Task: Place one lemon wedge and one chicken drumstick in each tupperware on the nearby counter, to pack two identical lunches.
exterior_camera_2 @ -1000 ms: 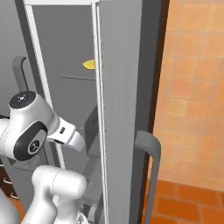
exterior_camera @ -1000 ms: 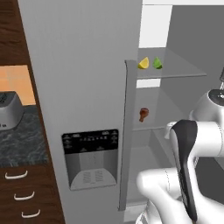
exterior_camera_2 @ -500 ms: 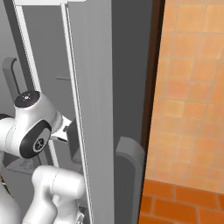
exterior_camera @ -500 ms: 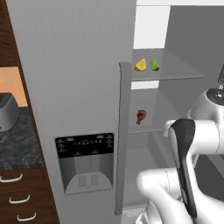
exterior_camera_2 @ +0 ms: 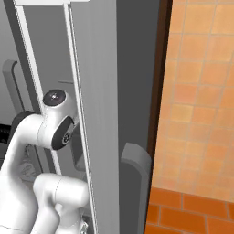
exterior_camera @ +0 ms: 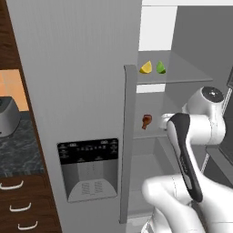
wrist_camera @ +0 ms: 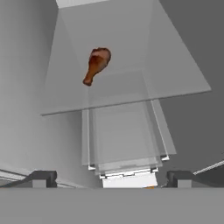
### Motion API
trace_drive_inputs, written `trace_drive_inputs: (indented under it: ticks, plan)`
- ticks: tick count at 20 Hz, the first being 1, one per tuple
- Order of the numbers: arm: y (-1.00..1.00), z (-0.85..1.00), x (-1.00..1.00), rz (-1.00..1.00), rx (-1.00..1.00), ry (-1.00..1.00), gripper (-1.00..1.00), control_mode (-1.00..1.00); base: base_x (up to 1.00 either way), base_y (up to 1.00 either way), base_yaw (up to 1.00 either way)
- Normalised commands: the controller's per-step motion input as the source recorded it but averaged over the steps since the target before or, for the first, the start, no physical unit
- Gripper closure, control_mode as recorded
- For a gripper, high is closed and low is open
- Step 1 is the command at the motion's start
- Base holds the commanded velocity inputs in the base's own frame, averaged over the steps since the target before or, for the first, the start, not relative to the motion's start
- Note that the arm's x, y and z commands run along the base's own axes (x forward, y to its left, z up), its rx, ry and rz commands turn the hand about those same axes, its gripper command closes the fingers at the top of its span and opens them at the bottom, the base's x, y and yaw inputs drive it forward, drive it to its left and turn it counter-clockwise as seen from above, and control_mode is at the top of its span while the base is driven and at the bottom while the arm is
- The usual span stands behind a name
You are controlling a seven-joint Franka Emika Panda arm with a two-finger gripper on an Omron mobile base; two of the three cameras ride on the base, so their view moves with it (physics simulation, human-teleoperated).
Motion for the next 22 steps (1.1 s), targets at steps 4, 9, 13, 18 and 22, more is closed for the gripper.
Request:
trace_drive_inputs:
  ticks: [4,9,13,18,22]
  plan:
    - [0.15,-0.35,0.82,0.14,0.05,0.00,-1.00,-1.00,0.00,0.00,0.00]
    - [0.03,-0.34,0.78,0.05,0.00,0.00,-1.00,-1.00,0.00,0.00,0.00]
    - [0.00,-0.43,0.85,0.02,0.00,0.00,-1.00,-1.00,0.00,0.00,0.00]
    - [0.00,-0.37,0.91,0.01,0.00,0.00,-1.00,-1.00,0.00,0.00,0.00]
    - [0.00,-0.28,0.95,0.00,0.00,0.00,-1.00,-1.00,0.00,0.00,0.00]
